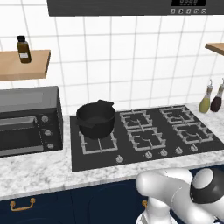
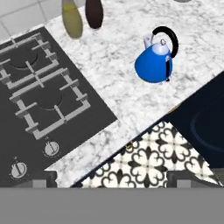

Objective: Pick the kettle from the counter and place it on a stove burner. Then turn the burner on.

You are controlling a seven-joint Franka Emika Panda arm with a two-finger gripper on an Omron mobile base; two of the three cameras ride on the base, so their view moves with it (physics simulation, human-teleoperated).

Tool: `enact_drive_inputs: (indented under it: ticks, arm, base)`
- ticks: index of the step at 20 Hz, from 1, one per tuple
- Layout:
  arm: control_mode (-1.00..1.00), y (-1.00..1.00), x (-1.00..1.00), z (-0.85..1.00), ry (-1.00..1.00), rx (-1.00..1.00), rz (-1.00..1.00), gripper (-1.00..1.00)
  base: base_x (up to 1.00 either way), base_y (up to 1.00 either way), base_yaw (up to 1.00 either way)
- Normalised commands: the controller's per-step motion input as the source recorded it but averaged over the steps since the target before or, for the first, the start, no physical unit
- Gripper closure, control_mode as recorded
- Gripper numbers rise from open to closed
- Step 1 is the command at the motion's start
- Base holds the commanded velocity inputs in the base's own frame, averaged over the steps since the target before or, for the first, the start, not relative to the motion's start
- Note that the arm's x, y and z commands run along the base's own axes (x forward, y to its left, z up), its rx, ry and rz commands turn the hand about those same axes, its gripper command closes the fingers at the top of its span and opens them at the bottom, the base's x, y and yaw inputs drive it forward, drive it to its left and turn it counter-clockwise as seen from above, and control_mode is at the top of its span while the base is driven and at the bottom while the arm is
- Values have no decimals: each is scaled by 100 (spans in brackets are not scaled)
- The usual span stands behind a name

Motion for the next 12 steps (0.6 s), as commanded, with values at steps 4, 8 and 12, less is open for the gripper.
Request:
enact_drive_inputs:
  ticks: [4, 8, 12]
  arm:
    - [-100, -100, 19, -26, 13, 0, -10, -100]
    - [-100, -100, 21, -26, 12, 0, -7, -100]
    - [-100, -100, 12, -23, 8, 4, -1, -100]
  base:
    - [0, 0, 0]
    - [0, 0, 0]
    - [0, 0, 0]
